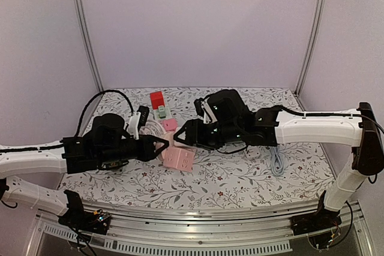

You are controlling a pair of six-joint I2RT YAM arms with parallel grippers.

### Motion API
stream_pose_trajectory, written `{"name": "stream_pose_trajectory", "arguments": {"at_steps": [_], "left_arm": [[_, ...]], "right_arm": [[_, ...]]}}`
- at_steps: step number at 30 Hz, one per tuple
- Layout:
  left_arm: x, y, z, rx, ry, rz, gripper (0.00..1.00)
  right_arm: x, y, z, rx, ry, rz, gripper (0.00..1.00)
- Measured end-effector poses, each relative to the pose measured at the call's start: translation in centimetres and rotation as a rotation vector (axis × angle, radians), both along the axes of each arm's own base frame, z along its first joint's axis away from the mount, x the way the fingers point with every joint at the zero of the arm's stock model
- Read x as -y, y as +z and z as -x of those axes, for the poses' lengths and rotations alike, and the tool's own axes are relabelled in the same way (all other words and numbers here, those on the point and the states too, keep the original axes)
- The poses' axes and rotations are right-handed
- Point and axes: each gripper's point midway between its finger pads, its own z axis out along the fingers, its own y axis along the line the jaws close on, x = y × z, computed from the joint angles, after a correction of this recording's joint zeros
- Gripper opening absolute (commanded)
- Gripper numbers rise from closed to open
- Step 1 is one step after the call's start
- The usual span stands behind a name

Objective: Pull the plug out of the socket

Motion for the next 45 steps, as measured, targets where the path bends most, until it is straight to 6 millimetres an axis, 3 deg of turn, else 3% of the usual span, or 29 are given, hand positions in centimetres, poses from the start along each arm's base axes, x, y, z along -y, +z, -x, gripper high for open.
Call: {"name": "stream_pose_trajectory", "arguments": {"at_steps": [8,20,25,29,37,45], "left_arm": [[-2.6,-3.8,-0.6,-0.017,0.089,-0.204,0.0],[-3.4,-2.5,-0.8,-0.007,0.133,-0.149,0.0],[-4.4,-2.6,-1.5,-0.083,0.156,-0.075,0.0],[-5.3,-3.0,-2.3,-0.159,0.179,-0.022,0.0],[-5.5,-3.1,-2.4,-0.233,0.164,0.031,0.0],[-5.5,-3.2,-2.3,-0.266,0.172,0.051,0.0]], "right_arm": [[0.3,0.2,-0.4,-0.024,-0.014,0.003,0.26],[0.8,-0.1,-0.8,0.003,-0.024,0.034,0.28],[3.4,0.2,-1.8,0.09,-0.076,0.118,0.28],[7.0,0.2,-3.5,0.12,-0.145,0.158,0.28],[15.2,-7.2,-7.4,0.033,-0.311,0.36,0.27],[17.5,-12.7,-8.7,0.001,-0.331,0.521,0.27]]}}
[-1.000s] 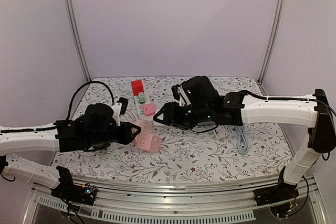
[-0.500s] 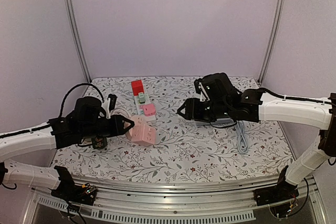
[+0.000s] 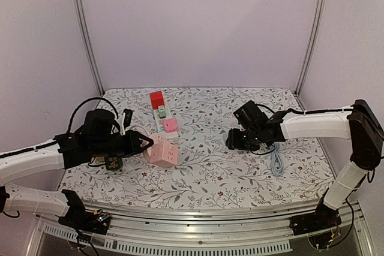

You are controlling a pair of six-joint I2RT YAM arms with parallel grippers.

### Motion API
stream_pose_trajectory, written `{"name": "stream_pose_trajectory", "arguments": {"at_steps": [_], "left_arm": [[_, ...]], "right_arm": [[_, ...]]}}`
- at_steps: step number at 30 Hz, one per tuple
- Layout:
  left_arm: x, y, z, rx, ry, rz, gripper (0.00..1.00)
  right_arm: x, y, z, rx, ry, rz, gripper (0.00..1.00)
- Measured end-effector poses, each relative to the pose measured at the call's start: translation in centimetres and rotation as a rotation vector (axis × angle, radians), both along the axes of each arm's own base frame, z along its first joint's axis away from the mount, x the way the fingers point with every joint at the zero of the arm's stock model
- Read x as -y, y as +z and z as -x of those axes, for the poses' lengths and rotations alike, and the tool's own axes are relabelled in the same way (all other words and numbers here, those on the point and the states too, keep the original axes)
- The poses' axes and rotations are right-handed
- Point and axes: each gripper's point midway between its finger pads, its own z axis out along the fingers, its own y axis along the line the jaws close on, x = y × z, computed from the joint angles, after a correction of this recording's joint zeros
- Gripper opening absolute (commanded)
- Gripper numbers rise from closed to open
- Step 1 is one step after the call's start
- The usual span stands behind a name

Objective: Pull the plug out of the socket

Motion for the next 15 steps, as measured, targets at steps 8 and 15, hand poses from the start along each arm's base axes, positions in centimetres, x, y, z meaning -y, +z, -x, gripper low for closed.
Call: {"name": "stream_pose_trajectory", "arguments": {"at_steps": [8,15], "left_arm": [[0.0,0.0,0.0,-0.012,0.003,0.011,0.0],[0.0,-0.1,0.1,-0.015,0.002,0.007,0.0]], "right_arm": [[1.3,-3.4,-0.7,-0.022,-0.02,0.109,0.3],[2.2,-4.2,-1.6,0.011,-0.039,0.177,0.33]]}}
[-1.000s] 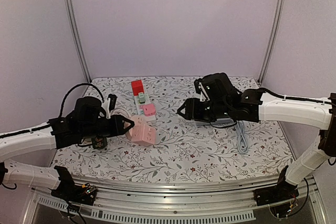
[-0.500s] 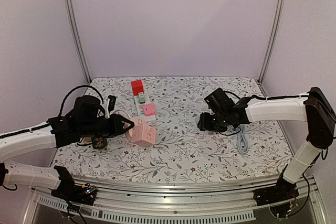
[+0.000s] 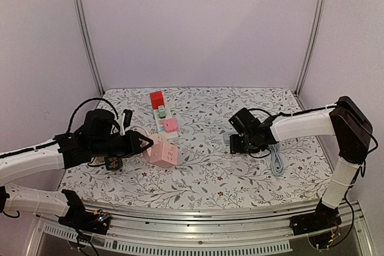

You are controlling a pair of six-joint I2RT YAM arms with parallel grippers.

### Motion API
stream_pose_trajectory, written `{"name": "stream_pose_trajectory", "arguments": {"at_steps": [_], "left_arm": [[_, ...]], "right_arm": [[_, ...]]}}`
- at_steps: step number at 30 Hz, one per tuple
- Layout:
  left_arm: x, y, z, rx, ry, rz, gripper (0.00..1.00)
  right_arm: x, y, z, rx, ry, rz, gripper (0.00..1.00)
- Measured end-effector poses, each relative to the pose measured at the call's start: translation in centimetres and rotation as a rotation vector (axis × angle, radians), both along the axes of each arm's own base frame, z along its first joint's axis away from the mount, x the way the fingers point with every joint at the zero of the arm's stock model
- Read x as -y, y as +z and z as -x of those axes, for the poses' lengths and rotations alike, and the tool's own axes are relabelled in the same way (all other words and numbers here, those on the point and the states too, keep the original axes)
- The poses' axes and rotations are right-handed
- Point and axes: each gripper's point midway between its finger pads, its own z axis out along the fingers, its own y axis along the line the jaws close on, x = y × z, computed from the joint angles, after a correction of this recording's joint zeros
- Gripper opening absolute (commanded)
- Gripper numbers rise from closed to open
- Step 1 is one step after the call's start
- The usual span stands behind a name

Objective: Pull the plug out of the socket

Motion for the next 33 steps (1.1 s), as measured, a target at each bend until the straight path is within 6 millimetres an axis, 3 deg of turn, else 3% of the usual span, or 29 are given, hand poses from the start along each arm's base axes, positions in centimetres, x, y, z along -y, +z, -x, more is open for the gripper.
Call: {"name": "stream_pose_trajectory", "arguments": {"at_steps": [20,33], "left_arm": [[-0.1,-0.4,0.1,-0.011,-0.005,-0.02,0.0],[-0.1,-0.4,0.1,-0.011,-0.005,-0.02,0.0]], "right_arm": [[0.2,-1.0,-2.0,0.096,0.001,0.058,0.43],[0.2,-1.1,-2.1,0.114,-0.007,0.045,0.62]]}}
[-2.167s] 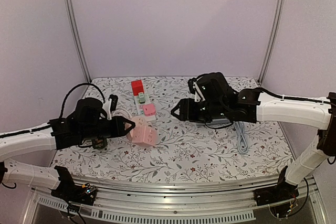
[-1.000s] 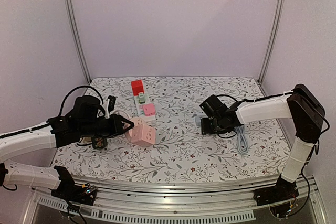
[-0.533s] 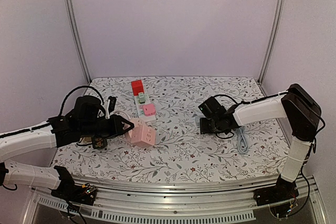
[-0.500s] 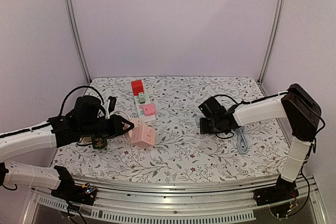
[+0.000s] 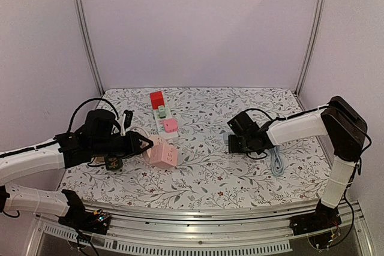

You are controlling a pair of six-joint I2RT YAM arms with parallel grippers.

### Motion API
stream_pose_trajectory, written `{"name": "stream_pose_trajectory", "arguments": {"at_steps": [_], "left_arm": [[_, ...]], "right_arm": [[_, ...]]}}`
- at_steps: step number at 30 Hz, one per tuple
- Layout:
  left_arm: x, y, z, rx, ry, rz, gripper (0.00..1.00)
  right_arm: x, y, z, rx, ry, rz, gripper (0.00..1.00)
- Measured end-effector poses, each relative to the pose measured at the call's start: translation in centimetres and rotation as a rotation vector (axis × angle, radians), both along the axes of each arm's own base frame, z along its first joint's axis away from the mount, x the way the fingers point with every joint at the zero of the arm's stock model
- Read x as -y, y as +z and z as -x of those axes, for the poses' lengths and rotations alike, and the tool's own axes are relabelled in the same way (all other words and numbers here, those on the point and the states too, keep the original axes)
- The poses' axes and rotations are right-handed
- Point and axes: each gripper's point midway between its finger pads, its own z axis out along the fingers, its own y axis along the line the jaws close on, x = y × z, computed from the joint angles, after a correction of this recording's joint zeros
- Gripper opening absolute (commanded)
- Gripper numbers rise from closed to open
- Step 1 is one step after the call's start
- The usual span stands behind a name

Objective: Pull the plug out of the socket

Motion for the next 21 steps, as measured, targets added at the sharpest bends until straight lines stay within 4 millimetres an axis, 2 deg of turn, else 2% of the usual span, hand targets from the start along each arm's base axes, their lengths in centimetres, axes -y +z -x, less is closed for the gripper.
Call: {"name": "stream_pose_trajectory", "arguments": {"at_steps": [9,12,17,21], "left_arm": [[0.0,0.1,0.0,0.001,0.001,0.001,0.0],[-0.1,0.4,0.1,0.007,0.001,0.007,0.0],[-0.3,1.0,0.2,0.017,0.009,0.023,0.0],[-0.5,1.3,0.0,0.016,0.036,0.04,0.0]], "right_arm": [[0.7,-0.8,0.8,-0.021,-0.001,0.013,0.74],[0.8,-0.5,1.0,-0.021,-0.001,0.007,0.81],[0.8,1.5,1.2,0.006,0.006,-0.029,0.9],[0.7,4.5,1.4,0.04,0.013,-0.076,0.93]]}}
